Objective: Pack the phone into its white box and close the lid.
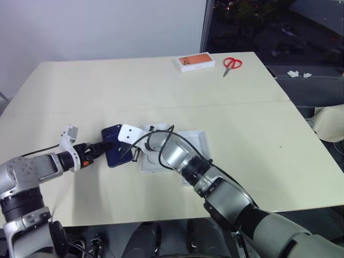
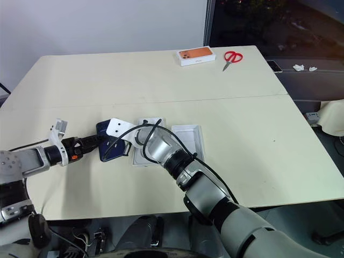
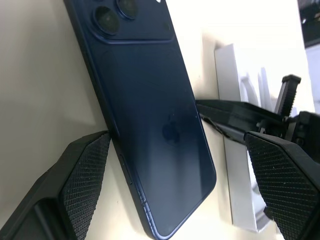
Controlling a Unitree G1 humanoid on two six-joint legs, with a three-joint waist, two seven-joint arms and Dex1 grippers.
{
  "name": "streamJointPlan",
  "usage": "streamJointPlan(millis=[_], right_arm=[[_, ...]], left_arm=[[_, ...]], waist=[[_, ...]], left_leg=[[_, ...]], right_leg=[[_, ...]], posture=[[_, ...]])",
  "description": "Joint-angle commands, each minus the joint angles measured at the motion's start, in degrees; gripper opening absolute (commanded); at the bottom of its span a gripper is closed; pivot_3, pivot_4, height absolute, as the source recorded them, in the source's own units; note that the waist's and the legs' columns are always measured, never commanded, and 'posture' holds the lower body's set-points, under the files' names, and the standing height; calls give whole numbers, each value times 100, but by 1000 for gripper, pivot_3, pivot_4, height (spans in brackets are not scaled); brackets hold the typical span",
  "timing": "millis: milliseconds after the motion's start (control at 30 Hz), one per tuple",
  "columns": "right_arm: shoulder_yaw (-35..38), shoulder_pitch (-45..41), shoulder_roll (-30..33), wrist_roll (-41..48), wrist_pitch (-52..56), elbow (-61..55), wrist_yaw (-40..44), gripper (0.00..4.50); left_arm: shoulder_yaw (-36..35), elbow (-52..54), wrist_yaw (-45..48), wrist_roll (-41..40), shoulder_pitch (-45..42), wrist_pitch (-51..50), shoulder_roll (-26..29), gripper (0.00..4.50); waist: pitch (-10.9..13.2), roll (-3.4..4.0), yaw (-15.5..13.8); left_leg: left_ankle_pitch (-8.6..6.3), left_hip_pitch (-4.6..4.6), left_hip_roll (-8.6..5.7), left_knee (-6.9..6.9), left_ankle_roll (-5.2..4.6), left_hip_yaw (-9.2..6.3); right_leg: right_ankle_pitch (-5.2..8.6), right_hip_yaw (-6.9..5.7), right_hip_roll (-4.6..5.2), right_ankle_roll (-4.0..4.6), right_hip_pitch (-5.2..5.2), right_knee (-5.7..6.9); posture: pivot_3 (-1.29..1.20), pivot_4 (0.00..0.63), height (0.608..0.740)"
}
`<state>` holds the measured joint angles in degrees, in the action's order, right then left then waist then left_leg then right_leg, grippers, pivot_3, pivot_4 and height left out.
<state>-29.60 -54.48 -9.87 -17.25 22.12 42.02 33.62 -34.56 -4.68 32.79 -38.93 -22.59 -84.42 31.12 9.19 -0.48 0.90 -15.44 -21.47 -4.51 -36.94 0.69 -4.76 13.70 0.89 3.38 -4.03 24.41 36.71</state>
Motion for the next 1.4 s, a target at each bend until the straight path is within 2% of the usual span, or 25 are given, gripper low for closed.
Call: streamJointPlan(millis=[33, 367, 800, 1000, 1200, 1400], right_arm=[[-92, 92, -160, 30, -71, -94, 117, 0], [-132, 178, -53, 61, 147, -580, 563, 0], [-166, 175, 25, -17, 173, -687, 567, 0], [-206, 200, 25, -13, 156, -695, 559, 0], [-215, 198, 51, -15, 112, -677, 555, 0], [-226, 188, 43, -17, 84, -654, 540, 0]], left_arm=[[-6, 140, -129, -209, -149, 21, -257, 4462], [-27, 234, -230, -198, -48, 47, 49, 4462], [468, -88, 245, -86, 360, 377, 686, 4462], [298, -214, 337, -217, 276, 396, 1036, 4462], [506, -159, 307, -246, 308, 436, 881, 4462], [671, -351, 179, -244, 168, 545, 290, 4462]], waist=[[0, 0, -3], [1, -3, 62], [3, -6, 168], [3, -7, 179], [4, -9, 171], [3, -9, 134]], left_leg=[[0, 0, 0, 0, 0, -1], [0, -3, 4, 10, 2, 1], [20, -4, 13, 75, 32, 1], [23, -3, 24, 81, 38, 1], [24, -4, 25, 83, 39, 1], [25, 1, 23, 81, 40, -1]], right_leg=[[0, 0, 0, 0, -1, -1], [0, 0, -4, 0, 1, -9], [0, 3, -8, 0, 5, -34], [0, 2, -17, 0, 9, -35], [0, 2, -18, 0, 9, -37], [0, -1, -16, 0, 5, -37]], posture=[[0, 150, 740], [0, 150, 740], [0, 150, 740], [0, 150, 740], [0, 150, 740], [0, 150, 740]])
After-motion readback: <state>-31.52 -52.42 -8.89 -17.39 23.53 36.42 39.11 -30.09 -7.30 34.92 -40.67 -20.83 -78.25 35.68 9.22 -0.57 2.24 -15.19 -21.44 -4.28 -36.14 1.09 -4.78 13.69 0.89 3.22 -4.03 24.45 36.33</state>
